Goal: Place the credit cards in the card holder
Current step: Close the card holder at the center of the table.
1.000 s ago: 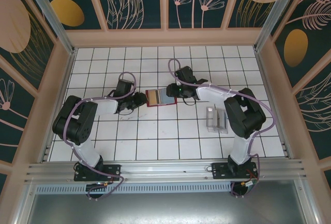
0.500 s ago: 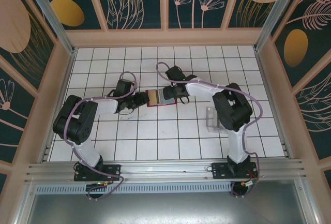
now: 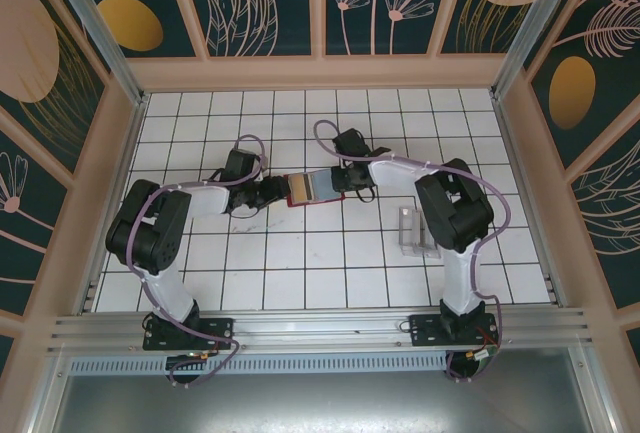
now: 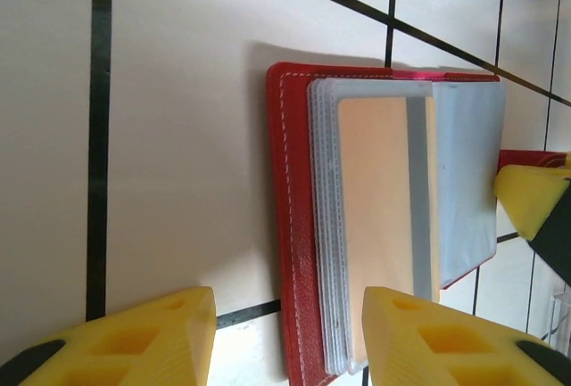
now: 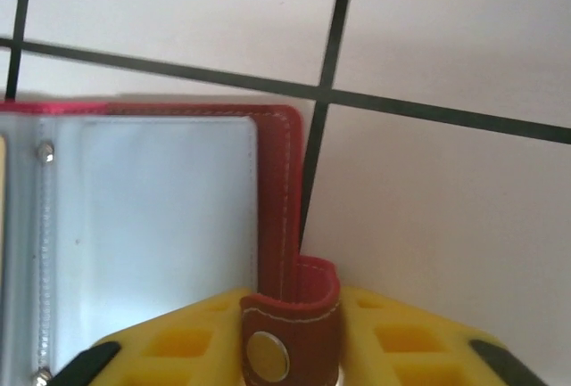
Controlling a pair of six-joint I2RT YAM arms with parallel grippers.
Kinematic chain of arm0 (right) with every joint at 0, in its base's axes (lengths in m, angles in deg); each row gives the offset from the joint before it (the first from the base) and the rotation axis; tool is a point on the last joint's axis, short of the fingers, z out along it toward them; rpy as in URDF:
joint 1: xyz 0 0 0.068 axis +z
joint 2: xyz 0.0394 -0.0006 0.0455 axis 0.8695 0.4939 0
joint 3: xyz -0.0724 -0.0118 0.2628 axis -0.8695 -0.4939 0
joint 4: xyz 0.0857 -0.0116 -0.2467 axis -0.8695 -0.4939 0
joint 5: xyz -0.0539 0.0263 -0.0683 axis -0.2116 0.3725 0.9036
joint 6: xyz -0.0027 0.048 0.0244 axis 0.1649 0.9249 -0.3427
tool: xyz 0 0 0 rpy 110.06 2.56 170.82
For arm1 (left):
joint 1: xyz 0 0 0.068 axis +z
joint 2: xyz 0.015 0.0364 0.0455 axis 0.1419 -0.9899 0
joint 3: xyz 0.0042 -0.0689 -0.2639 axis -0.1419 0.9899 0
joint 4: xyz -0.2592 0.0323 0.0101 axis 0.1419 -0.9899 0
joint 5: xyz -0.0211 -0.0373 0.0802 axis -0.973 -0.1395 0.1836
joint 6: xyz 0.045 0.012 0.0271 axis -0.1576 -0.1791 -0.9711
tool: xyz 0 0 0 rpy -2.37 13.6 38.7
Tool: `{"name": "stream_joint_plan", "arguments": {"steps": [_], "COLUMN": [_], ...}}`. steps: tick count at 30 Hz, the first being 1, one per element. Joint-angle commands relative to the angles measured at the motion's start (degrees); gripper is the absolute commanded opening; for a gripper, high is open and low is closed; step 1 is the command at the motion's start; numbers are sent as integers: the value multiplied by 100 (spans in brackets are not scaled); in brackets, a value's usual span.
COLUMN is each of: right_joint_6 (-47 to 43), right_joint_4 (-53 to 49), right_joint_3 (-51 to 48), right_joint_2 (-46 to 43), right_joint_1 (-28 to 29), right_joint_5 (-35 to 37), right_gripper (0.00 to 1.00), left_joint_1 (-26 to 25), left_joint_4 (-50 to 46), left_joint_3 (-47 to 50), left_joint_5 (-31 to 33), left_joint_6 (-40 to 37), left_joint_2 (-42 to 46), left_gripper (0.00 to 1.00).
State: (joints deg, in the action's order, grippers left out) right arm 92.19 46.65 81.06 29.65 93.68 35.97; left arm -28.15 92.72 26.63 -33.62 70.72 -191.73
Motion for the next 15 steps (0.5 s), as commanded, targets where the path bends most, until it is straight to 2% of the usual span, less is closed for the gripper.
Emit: {"name": "stream_joint_plan", "arguments": {"steps": [1,3,7,15], "right_joint_6": [-39,15,201,660], "right_joint_4": [417,622,1002,1660], "right_joint_3": [-251,-305,-432,-697], "right_joint_2": [-111,-99,-88,-46], "right_joint_1": [3,19,23,82], "right_joint_5": [-939,-1366,-1983,-2700], "right_gripper": [23,19,16,14], "left_joint_1": [-67,-69,-72,-71], "left_joint_4": [36,52,-3,-115], "left_joint_3": [-180,-218,-315,-409], "left_joint_5": [-102,-130,-119,-121], "left_joint_6": [-206,-172,-177,-16], "left_joint_2": [-373,-409,-357,128], "left_gripper": [48,48,48,46]}}
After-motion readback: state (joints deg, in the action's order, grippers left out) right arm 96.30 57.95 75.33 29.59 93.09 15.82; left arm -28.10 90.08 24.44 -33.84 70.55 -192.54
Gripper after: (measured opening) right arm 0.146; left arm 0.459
